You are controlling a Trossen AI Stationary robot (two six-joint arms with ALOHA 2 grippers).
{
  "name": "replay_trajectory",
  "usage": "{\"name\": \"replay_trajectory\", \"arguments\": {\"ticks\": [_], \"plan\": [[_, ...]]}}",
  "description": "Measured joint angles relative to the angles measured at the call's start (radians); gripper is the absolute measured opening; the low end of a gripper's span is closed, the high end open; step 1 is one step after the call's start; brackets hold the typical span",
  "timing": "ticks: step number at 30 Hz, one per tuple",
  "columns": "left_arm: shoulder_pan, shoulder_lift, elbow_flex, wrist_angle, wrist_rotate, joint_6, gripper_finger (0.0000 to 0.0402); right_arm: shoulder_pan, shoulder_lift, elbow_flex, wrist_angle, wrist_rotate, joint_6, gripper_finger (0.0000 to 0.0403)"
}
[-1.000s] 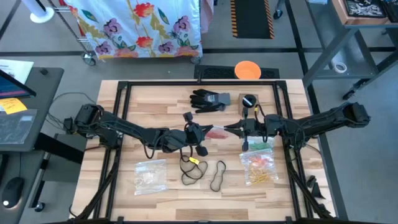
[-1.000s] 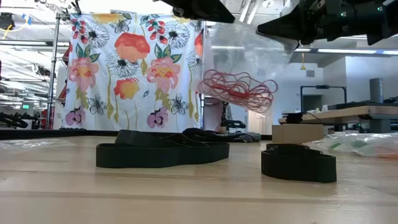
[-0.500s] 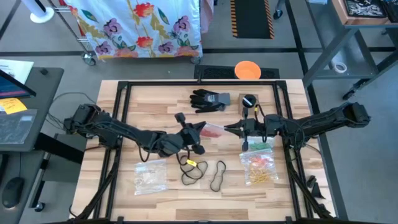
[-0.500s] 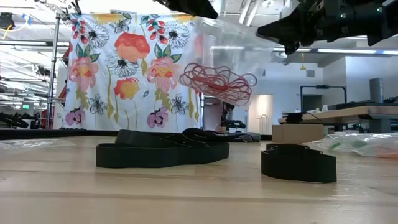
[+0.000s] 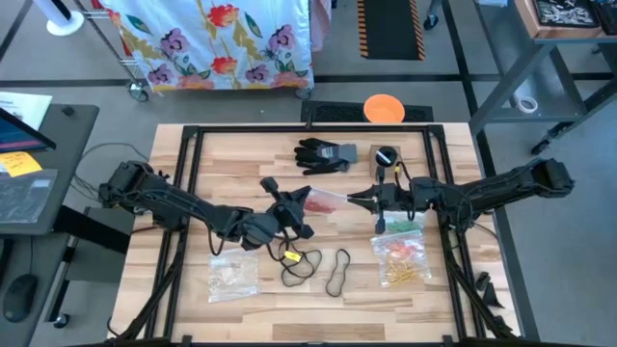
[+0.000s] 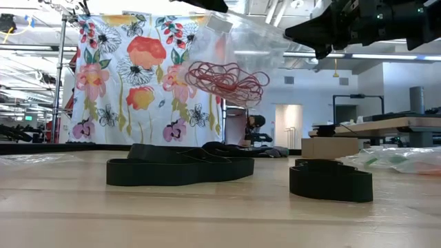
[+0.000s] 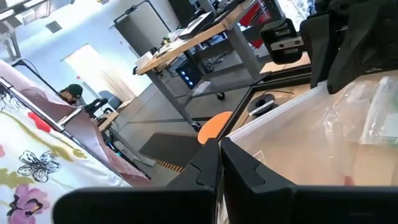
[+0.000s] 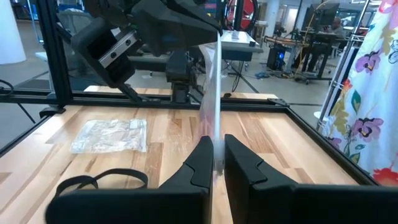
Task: Sort rubber bands
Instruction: Close the transparent zip bag containing the red rubber bands
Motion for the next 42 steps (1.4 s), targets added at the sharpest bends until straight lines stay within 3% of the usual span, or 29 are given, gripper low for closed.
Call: {"name": "replay_trajectory", "arguments": {"ticks": [5, 11, 16, 19, 24, 31, 38, 42], "plan": [[0.009, -0.006, 0.000, 0.007, 0.044, -0.015, 0.0000, 0.012, 0.001, -0.006, 0.047, -0.015, -0.001, 0.0051], [0.015, -0.007, 0.001, 0.004, 0.096, -0.026, 0.0000, 0.028, 0.001, -0.006, 0.076, -0.019, 0.000, 0.0142], [0.032, -0.006, 0.001, -0.017, 0.318, -0.077, 0.0000, 0.029, 0.001, -0.004, 0.104, 0.048, -0.020, 0.0221], [0.054, -0.005, 0.001, -0.060, 0.412, -0.127, 0.0000, 0.029, 0.001, -0.004, 0.089, 0.066, -0.027, 0.0242], [0.086, -0.004, 0.001, -0.087, 0.462, -0.184, 0.0000, 0.029, 0.001, -0.004, 0.065, 0.067, -0.027, 0.0237], [0.127, -0.003, 0.001, -0.084, 0.636, -0.229, 0.0000, 0.035, 0.001, 0.045, -0.073, 0.066, -0.014, 0.0209], [0.136, -0.003, 0.001, -0.084, 0.664, -0.242, 0.0000, 0.068, 0.025, 0.089, -0.131, 0.071, -0.006, 0.0185], [0.136, -0.002, 0.001, -0.079, 0.666, -0.242, 0.0000, 0.066, 0.029, 0.092, -0.133, 0.074, -0.005, 0.0144]]}}
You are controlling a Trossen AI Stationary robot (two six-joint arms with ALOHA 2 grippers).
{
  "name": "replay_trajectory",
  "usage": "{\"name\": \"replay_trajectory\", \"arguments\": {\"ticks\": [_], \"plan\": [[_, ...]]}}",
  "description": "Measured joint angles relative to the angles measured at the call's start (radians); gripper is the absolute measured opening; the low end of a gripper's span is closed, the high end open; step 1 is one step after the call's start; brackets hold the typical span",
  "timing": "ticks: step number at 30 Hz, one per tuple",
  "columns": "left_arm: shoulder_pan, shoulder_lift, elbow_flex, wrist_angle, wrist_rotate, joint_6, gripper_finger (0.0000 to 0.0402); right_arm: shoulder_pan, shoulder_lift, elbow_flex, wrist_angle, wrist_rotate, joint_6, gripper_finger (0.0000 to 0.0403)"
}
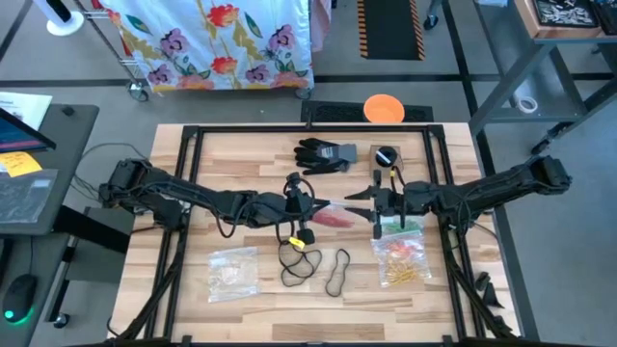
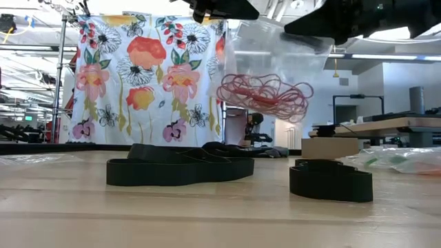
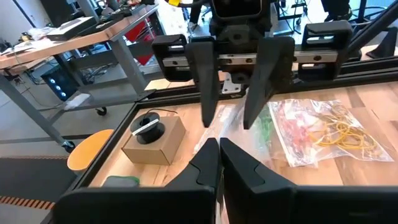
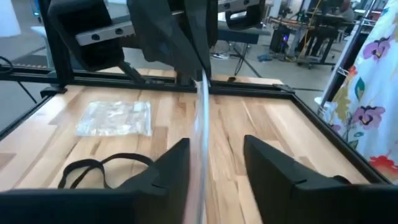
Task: Sort rubber bands
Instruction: Close the transparent zip bag containing the red rubber bands
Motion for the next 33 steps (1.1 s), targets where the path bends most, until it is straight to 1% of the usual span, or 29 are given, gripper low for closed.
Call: {"name": "replay_trajectory", "arguments": {"ticks": [2, 7, 8, 13, 15, 19, 24, 26, 28, 30, 33], "plan": [[0.000, 0.000, 0.000, 0.001, 0.000, 0.000, 0.0000, -0.005, 0.000, 0.000, 0.002, 0.001, 0.000, 0.0113], [0.000, 0.000, 0.000, 0.002, 0.000, 0.000, 0.0000, -0.006, 0.000, 0.000, 0.001, 0.003, -0.005, 0.0020], [0.000, 0.000, 0.000, 0.005, 0.000, 0.004, 0.0000, -0.006, 0.000, 0.000, 0.000, 0.003, -0.007, 0.0011], [0.000, 0.000, 0.000, 0.014, 0.000, 0.009, 0.0002, -0.006, 0.000, 0.000, -0.001, 0.003, -0.006, 0.0004], [0.000, 0.000, 0.000, 0.007, 0.001, 0.029, 0.0015, -0.006, -0.003, 0.001, -0.006, 0.003, -0.003, 0.0004], [0.000, 0.001, 0.000, -0.030, 0.001, 0.026, 0.0073, -0.003, -0.033, 0.043, -0.123, 0.016, 0.030, 0.0002], [0.000, 0.001, 0.000, -0.036, 0.001, 0.007, 0.0166, 0.023, -0.090, 0.111, -0.436, 0.129, 0.166, 0.0001], [-0.002, 0.001, 0.000, -0.040, 0.025, -0.015, 0.0196, 0.055, -0.123, 0.120, -0.528, 0.161, 0.212, 0.0001], [-0.003, 0.001, 0.000, -0.050, 0.063, -0.011, 0.0216, 0.101, -0.163, 0.121, -0.573, 0.165, 0.248, 0.0001], [-0.004, 0.002, 0.000, -0.053, 0.082, 0.002, 0.0226, 0.164, -0.203, 0.121, -0.586, 0.169, 0.271, 0.0001], [-0.004, 0.002, 0.000, -0.051, 0.092, 0.007, 0.0230, 0.293, -0.256, 0.118, -0.593, 0.169, 0.317, 0.0001]]}}
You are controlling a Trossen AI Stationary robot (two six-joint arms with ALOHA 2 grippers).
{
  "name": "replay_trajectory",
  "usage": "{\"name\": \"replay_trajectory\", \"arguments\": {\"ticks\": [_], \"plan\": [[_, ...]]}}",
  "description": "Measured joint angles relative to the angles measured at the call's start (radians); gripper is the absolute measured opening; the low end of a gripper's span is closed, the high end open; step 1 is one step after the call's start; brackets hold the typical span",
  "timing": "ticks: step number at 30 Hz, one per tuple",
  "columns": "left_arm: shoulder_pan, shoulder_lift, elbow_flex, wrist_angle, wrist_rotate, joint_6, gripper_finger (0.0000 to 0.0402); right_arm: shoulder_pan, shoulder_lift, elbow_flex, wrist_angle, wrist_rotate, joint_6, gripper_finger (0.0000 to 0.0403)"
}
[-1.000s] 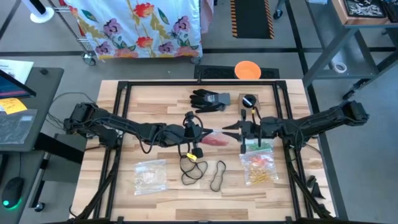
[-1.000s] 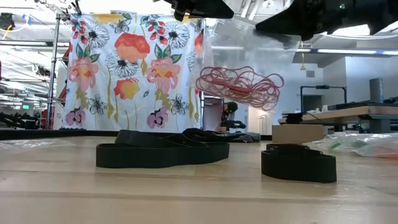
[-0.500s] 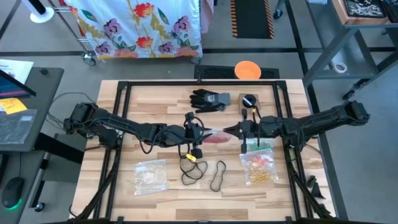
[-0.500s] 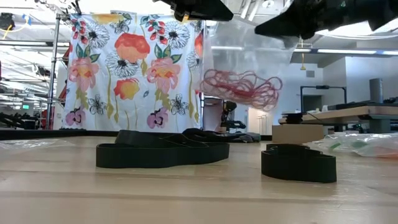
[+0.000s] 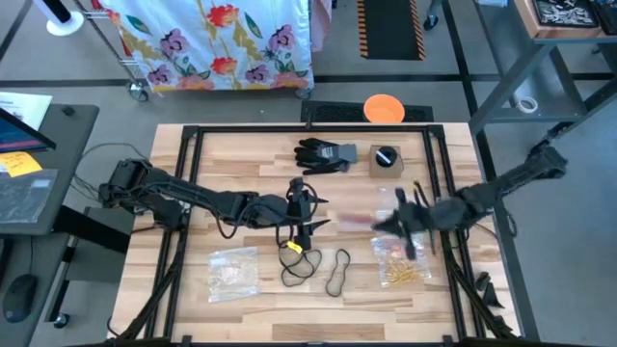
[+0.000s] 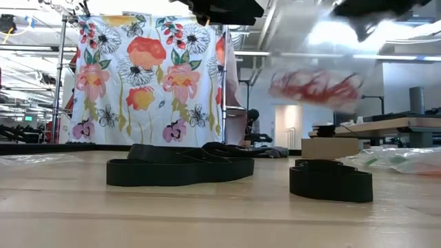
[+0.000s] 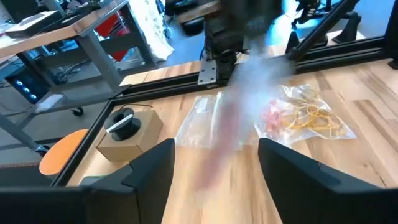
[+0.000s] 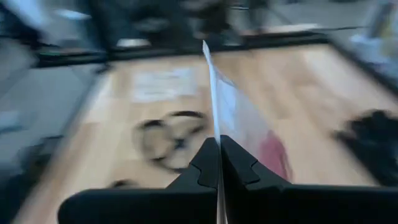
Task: Sort rubber bands
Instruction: Close the transparent zip bag containing the red rubber bands
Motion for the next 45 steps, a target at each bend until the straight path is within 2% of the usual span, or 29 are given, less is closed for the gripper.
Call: {"name": "replay_trajectory", "arguments": {"ticks": [5, 10, 14, 17, 23, 29, 32, 38, 45], "plan": [[0.000, 0.000, 0.000, -0.001, -0.002, -0.002, 0.0230, 0.273, -0.008, -0.036, -0.096, 0.039, 0.214, 0.0000], [0.000, 0.000, 0.000, 0.002, -0.003, -0.004, 0.0230, 0.558, 0.080, -0.051, -0.178, 0.233, 0.531, 0.0000], [0.007, 0.000, 0.000, 0.024, -0.003, 0.005, 0.0230, 0.712, 0.159, -0.051, -0.148, 0.326, 0.679, 0.0001], [0.019, 0.000, 0.000, 0.050, -0.004, 0.024, 0.0230, 0.788, 0.236, -0.051, -0.170, 0.337, 0.794, 0.0002], [0.045, 0.000, 0.000, 0.050, -0.004, 0.029, 0.0230, 0.780, 0.313, -0.051, -0.343, 0.415, 0.949, 0.0003], [0.051, 0.000, 0.000, 0.034, 0.003, 0.003, 0.0230, 0.699, 0.312, -0.051, -0.521, 0.364, 1.006, 0.0004], [0.051, 0.000, 0.000, 0.034, 0.005, 0.004, 0.0230, 0.674, 0.314, -0.051, -0.539, 0.311, 1.008, 0.0004], [0.051, 0.000, 0.000, 0.031, 0.004, 0.004, 0.0230, 0.656, 0.314, -0.051, -0.523, 0.304, 1.008, 0.0009], [0.051, 0.000, 0.000, 0.026, 0.004, 0.002, 0.0230, 0.655, 0.313, -0.046, -0.531, 0.294, 1.047, 0.0052]]}}
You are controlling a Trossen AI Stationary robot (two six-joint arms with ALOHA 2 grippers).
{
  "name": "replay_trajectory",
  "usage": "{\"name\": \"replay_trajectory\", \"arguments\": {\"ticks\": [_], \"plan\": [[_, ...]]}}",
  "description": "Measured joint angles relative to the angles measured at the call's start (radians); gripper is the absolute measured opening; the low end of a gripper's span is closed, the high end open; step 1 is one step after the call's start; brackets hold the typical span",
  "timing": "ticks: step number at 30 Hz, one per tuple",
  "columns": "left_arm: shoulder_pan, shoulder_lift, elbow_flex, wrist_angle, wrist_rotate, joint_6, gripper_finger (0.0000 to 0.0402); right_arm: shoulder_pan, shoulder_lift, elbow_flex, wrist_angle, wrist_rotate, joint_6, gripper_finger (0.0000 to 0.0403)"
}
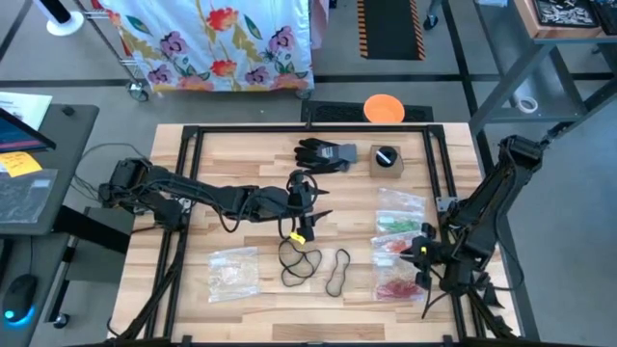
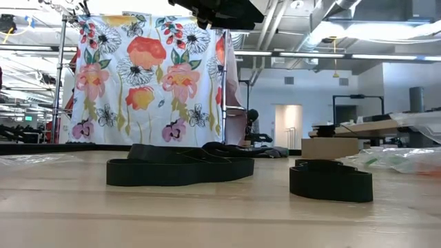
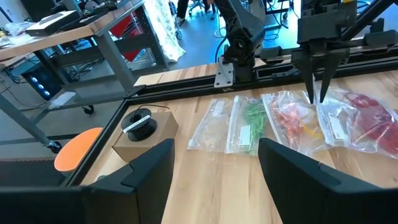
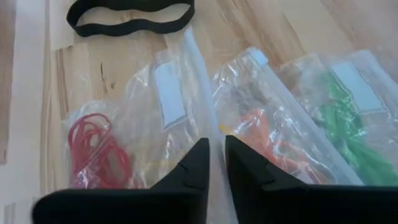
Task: Sort rubber bands
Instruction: Close the transparent zip bag containing the red rubber bands, then open the transparent zip bag
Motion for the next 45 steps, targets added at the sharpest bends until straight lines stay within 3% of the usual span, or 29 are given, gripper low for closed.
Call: {"name": "replay_trajectory", "arguments": {"ticks": [9, 12, 16, 21, 24, 28, 32, 39, 45], "plan": [[0.000, 0.000, 0.000, 0.000, 0.000, -0.003, 0.0230, -0.020, -0.001, 0.078, -0.203, -0.006, -0.003, 0.0132], [-0.003, -0.013, -0.001, -0.059, -0.001, 0.019, 0.0230, -0.056, -0.001, 0.106, -0.225, 0.023, -0.072, 0.0149], [-0.022, -0.074, -0.001, -0.263, -0.057, -0.021, 0.0230, -0.141, -0.001, 0.115, -0.136, 0.095, -0.259, 0.0157], [-0.057, -0.165, -0.001, -0.644, -0.120, -0.237, 0.0230, -0.296, 0.000, 0.113, 0.059, 0.105, -0.549, 0.0153], [-0.071, -0.217, 0.000, -0.883, -0.074, -0.427, 0.0230, -0.396, 0.000, 0.113, 0.187, 0.091, -0.713, 0.0150], [-0.095, -0.233, -0.032, -1.098, 0.062, -0.659, 0.0230, -0.501, 0.000, 0.113, 0.304, -0.024, -0.862, 0.0150], [-0.138, -0.210, -0.123, -1.121, 0.171, -0.774, 0.0230, -0.556, 0.003, 0.112, 0.336, -0.104, -0.947, 0.0150], [-0.204, -0.134, -0.225, -1.112, 0.224, -0.971, 0.0230, -0.599, 0.008, 0.111, 0.339, -0.126, -1.039, 0.0150], [-0.246, -0.082, -0.235, -1.066, 0.284, -1.040, 0.0230, -0.646, 0.008, 0.111, 0.336, -0.154, -1.079, 0.0150]]}}
